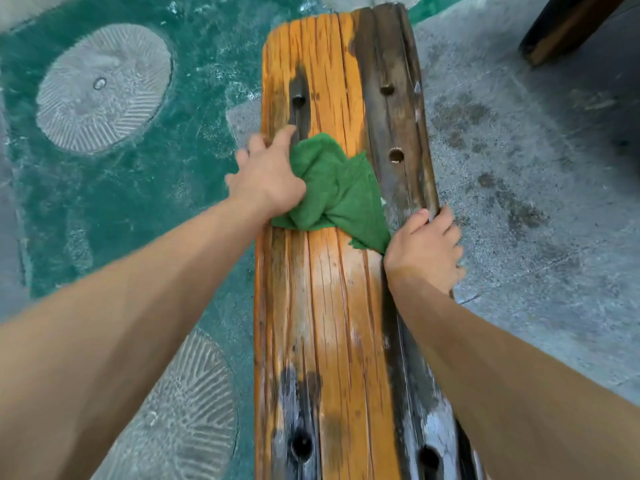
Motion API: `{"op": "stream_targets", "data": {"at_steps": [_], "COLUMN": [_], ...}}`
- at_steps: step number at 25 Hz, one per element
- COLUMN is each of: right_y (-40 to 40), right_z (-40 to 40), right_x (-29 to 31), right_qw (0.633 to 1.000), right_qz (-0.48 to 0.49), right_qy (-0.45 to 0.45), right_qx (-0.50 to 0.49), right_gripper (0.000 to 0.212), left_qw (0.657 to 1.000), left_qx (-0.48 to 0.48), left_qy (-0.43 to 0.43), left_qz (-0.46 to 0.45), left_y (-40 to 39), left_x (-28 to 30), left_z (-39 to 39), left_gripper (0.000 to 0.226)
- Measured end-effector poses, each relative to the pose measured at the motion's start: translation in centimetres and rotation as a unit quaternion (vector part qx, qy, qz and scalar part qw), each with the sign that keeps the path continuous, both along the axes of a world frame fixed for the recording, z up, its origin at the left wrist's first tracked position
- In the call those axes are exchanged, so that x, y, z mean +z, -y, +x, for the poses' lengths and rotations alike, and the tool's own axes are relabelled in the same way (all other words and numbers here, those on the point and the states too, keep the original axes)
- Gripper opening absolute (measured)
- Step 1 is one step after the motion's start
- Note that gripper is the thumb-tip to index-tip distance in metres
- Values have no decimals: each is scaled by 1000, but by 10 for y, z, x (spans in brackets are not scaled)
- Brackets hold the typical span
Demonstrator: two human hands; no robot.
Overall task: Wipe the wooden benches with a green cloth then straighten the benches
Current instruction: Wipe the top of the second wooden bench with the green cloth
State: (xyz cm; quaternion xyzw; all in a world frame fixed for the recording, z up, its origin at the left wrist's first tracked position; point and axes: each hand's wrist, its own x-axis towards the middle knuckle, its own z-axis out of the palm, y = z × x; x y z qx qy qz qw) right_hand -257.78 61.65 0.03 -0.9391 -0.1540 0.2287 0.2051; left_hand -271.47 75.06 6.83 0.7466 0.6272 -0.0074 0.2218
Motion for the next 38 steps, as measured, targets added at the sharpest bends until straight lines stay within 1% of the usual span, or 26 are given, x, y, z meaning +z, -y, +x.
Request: {"op": "stream_targets", "data": {"at_steps": [1,2,4,6,7,9,10,12,13,15,16,17,18,20,22,24,25,26,27,29,30,31,32,34,35,38], "right_y": [1,0,0,-1,-3,-4,-3,-6,-5,-6,-8,-9,-10,-8,-8,-8,-9,-10,-10,-12,-12,-12,-13,-11,-13,-12], "right_z": [-2,-4,-1,-1,0,-2,-3,-2,-3,-3,-3,-3,-3,0,0,0,0,0,1,0,2,1,0,2,5,13], "right_x": [-5,-8,-11,-9,-8,-8,-7,-9,-9,-9,-10,-11,-12,-12,-10,-8,-7,-6,-4,-1,0,0,0,0,-1,-1], "right_qw": [1000,999,999,1000,1000,999,999,999,999,999,999,998,998,998,998,999,999,999,999,1000,1000,1000,1000,999,999,995], "right_qz": [-7,-13,-17,-6,-1,2,2,-6,-20,-40,-44,-46,-49,-57,-54,-44,-41,-40,-39,-29,-25,-22,-17,-6,0,23], "right_qy": [22,32,32,19,15,18,24,35,34,27,28,33,36,35,29,26,22,18,14,7,6,8,8,-1,-7,-35], "right_qx": [14,20,5,-12,-17,-27,-28,-27,-22,-14,-9,-6,-5,-1,3,-2,0,-2,-3,-6,-13,-14,-15,-33,-49,-88], "right_gripper": [57,59,60,59,59,59,60,58,57,58,59,59,60,59,58,61,67,75,82,89,90,91,92,95,96,93], "left_qw": [994,986,974,971,972,954,944,941,950,979,985,986,981,950,909,876,868,867,881,946,968,977,978,959,947,925], "left_qx": [-41,-92,-187,-187,-185,-270,-306,-304,-267,-170,-144,-144,-172,-291,-395,-466,-482,-484,-453,-296,-224,-188,-187,-265,-305,-355], "left_qy": [-15,-12,-59,-118,-118,-108,-104,-118,-127,-103,-90,-85,-86,-83,-60,-31,-33,-37,-44,-72,-76,-77,-77,-66,-59,-35], "left_qz": [98,141,117,88,81,72,71,94,97,49,26,18,25,71,123,122,114,110,126,113,81,59,52,70,87,128], "left_y": [11,25,56,82,93,111,104,40,-3,-90,-121,-137,-139,-110,-59,-12,-8,-19,-40,-94,-118,-129,-130,-101,-76,9], "left_x": [-5,-13,-33,-53,-57,-57,-54,-60,-64,-67,-69,-69,-71,-70,-69,-69,-68,-69,-72,-67,-65,-64,-64,-69,-72,-78], "left_z": [6,12,22,12,5,-9,-10,12,35,88,112,132,143,146,110,55,29,13,9,40,70,97,121,144,142,102], "left_gripper": [62,54,49,50,51,51,52,51,50,50,51,51,51,49,47,46,46,47,48,49,50,50,50,49,48,49]}}
